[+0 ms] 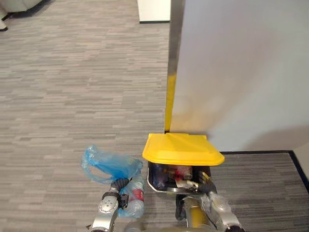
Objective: Gather rubbish on tea table into small bin, then transfer packed bag to large trash can.
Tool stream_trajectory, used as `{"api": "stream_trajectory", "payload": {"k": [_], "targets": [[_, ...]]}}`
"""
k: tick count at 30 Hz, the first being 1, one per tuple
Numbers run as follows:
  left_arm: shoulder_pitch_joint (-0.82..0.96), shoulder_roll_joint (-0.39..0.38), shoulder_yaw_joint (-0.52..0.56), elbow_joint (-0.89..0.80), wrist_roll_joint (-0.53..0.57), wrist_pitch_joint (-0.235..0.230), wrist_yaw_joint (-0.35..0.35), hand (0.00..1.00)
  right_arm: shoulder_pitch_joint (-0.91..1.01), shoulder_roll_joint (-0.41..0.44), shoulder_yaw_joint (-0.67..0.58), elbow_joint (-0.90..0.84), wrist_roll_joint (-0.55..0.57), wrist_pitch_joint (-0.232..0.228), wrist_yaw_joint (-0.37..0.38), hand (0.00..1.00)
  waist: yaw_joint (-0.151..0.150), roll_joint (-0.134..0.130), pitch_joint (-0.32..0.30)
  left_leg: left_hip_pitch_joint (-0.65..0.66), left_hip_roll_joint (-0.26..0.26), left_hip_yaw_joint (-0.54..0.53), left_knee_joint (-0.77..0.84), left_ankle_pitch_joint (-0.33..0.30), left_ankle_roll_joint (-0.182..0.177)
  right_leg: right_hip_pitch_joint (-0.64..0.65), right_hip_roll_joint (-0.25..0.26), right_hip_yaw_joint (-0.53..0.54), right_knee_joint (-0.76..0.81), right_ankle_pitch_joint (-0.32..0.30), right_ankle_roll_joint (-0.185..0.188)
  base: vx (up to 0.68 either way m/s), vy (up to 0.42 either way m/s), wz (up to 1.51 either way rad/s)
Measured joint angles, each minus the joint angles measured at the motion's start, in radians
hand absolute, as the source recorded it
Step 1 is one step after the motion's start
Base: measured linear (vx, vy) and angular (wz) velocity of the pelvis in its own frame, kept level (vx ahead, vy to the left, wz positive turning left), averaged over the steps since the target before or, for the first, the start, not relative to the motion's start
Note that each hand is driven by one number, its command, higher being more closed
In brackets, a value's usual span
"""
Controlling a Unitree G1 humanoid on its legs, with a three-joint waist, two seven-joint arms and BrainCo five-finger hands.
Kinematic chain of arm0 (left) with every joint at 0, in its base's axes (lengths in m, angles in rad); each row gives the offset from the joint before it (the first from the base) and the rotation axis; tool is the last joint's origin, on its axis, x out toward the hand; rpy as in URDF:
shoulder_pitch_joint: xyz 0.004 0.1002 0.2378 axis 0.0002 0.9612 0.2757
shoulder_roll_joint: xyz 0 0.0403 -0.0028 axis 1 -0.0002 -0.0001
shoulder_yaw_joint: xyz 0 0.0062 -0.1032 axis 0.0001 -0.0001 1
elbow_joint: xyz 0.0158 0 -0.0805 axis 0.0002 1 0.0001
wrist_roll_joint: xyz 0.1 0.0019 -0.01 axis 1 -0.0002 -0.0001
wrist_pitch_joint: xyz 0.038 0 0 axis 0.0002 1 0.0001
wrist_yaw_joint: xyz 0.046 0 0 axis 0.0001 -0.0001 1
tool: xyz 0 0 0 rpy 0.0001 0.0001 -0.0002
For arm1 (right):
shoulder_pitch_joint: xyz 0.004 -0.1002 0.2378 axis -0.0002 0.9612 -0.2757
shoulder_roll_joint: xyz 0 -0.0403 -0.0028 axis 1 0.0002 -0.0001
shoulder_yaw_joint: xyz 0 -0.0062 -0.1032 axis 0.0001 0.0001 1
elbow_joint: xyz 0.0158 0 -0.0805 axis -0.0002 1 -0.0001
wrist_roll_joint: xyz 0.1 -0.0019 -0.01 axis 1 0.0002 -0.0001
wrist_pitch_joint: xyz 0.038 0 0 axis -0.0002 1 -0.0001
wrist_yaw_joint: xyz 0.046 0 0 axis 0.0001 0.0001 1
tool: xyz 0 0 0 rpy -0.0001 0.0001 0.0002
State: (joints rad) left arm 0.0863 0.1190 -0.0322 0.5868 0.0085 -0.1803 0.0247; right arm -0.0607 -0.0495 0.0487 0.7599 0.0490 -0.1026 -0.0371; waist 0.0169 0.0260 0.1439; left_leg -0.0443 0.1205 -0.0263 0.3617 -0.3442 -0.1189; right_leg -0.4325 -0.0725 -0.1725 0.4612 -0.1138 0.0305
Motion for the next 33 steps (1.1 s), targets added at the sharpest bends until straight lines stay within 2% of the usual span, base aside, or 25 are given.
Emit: {"api": "stream_trajectory", "payload": {"k": [4,9,11,17,21,33], "targets": [[0.001,0.002,0.000,-0.045,-0.012,-0.001,0.010,1.00,-0.116,0.001,0.082,-0.084,0.011,-0.007,-0.007,0.00,0.027,0.002,0.052,-0.045,0.003,-0.002,0.049,-0.004,-0.002,-0.017,-0.004,-0.013,0.008,-0.002,0.003,-0.06,-0.046,0.17],[0.001,0.010,-0.008,-0.107,-0.047,-0.003,0.037,1.00,-0.280,-0.007,0.119,-0.132,0.021,-0.009,-0.032,0.00,0.034,-0.002,0.093,-0.129,0.009,-0.020,0.119,-0.024,-0.006,-0.064,0.000,-0.015,0.015,0.013,0.014,-0.08,-0.039,0.08],[-0.009,0.018,-0.021,-0.132,-0.071,-0.011,0.042,1.00,-0.341,-0.046,0.118,-0.147,0.022,-0.009,-0.052,0.00,0.055,-0.002,0.125,-0.139,0.014,-0.025,0.139,-0.031,-0.009,-0.066,0.006,-0.013,0.017,0.015,0.016,-0.02,-0.011,0.01],[-0.026,0.063,-0.028,-0.194,-0.125,-0.029,0.043,1.00,-0.534,-0.145,0.118,-0.147,0.041,0.000,-0.078,0.00,0.058,-0.006,0.176,-0.173,0.034,-0.020,0.163,-0.038,-0.016,-0.087,0.039,0.006,0.003,0.039,0.001,0.00,-0.019,-0.09],[-0.041,0.067,-0.028,-0.198,-0.135,-0.036,0.042,1.00,-0.581,-0.181,0.118,-0.146,0.041,0.000,-0.078,0.00,0.057,-0.007,0.177,-0.174,0.040,-0.020,0.161,-0.038,-0.017,-0.087,0.051,0.007,-0.004,0.046,-0.009,0.03,-0.009,-0.06],[-0.047,0.100,-0.053,-0.273,-0.156,-0.044,0.018,1.00,-0.622,-0.252,0.119,-0.082,0.063,0.004,-0.073,0.00,0.055,-0.007,0.179,-0.170,0.049,-0.033,0.160,-0.038,-0.017,-0.060,0.058,-0.007,-0.036,0.056,-0.005,-0.01,-0.006,0.03]]}}
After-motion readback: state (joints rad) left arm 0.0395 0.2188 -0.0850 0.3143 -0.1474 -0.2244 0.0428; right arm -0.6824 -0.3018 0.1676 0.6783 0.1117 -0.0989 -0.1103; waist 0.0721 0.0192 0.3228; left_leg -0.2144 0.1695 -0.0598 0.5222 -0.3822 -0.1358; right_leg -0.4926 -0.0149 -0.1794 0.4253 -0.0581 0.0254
